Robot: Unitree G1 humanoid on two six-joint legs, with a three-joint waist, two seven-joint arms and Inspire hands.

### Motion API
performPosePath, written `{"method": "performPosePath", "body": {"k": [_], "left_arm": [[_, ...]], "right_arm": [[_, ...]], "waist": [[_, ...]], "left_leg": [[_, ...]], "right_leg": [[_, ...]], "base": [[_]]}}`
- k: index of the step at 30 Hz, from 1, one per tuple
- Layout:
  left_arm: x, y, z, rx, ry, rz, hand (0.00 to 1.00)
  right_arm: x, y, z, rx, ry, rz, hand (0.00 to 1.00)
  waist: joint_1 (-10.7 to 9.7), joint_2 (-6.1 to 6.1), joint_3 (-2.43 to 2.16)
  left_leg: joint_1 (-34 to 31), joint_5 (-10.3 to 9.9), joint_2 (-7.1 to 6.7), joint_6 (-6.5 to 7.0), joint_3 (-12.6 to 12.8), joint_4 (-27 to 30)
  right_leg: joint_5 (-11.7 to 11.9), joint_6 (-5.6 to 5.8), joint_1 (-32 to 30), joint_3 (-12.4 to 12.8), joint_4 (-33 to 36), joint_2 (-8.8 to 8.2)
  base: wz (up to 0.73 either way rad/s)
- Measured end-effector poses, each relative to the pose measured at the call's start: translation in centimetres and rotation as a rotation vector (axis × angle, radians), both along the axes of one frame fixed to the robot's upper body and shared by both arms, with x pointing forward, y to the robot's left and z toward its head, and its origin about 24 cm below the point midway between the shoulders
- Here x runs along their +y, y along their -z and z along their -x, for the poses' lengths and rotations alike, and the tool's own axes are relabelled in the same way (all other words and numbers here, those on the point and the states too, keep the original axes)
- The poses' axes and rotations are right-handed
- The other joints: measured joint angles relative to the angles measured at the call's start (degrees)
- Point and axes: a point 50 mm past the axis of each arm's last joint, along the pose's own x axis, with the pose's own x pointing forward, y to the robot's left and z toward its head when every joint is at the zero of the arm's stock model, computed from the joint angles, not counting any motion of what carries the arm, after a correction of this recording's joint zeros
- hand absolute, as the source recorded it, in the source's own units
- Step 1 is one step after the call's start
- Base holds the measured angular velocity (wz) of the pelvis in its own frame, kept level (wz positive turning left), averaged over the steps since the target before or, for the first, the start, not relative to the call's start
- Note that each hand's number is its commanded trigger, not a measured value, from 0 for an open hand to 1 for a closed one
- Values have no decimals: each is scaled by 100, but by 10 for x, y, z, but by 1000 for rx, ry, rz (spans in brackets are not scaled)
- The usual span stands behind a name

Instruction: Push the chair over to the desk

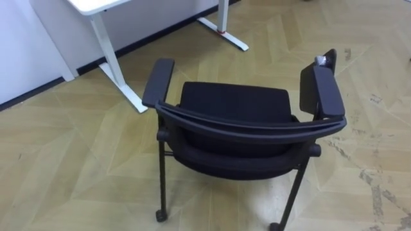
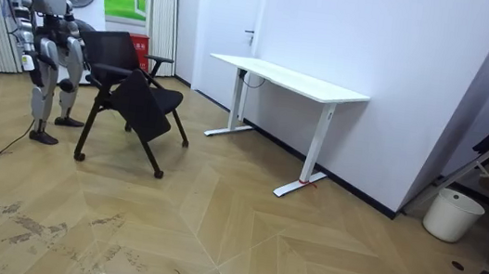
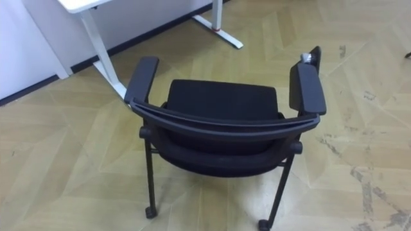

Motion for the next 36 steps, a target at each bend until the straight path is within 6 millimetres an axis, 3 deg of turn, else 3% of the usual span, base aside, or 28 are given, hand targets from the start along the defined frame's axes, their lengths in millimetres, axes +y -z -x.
{"method": "performPosePath", "body": {"k": [4,8,13,17,21,23,27,33,36], "left_arm": [[9,-2,5,21,-94,-57,0],[27,-8,-2,1,-275,-138,0],[57,-22,-25,-43,-369,-269,0],[83,-39,-50,-92,-373,-403,0],[102,-56,-67,-106,-304,-543,0],[117,-77,-91,-168,-218,-682,0],[130,-103,-118,-217,-45,-892,0],[112,-158,-181,-427,356,-1201,0],[90,-183,-208,-525,592,-1318,0]], "right_arm": [[-2,0,5,12,26,-1,0],[-7,-1,4,11,44,10,0],[-16,-3,2,18,59,54,0],[-26,-7,1,19,59,90,0],[-29,-7,3,31,42,110,0],[-33,-9,1,28,26,121,0],[-36,-10,-5,3,2,123,0],[-37,-11,-6,-6,-28,112,0],[-41,-13,-12,-32,-48,100,0]], "waist": [[65,26,13],[78,74,-11],[67,143,-14],[82,271,-4],[20,388,-2],[35,411,3],[-2,470,-7],[-72,470,-6],[-126,569,-11]], "left_leg": [[67,0,-1,0,-5,-11],[73,0,1,0,-40,18],[83,0,0,0,-68,52],[106,0,-8,0,-57,-12],[86,2,-20,-1,-145,1],[59,3,-57,2,-302,-6],[69,4,-73,4,-304,-11],[13,5,-88,4,-468,32],[-32,5,-87,5,-451,31]], "right_leg": [[0,0,68,-11,1,0],[0,0,103,-53,5,-1],[2,-4,134,-46,20,-1],[3,-4,134,-16,20,0],[3,-4,104,-22,20,6],[3,-4,90,-15,10,3],[2,-3,86,17,2,-9],[2,-3,87,14,-5,-8],[1,-2,55,36,-4,-8]], "base": [[1],[4],[0],[-2],[2],[3],[-2],[10],[-5]]}}
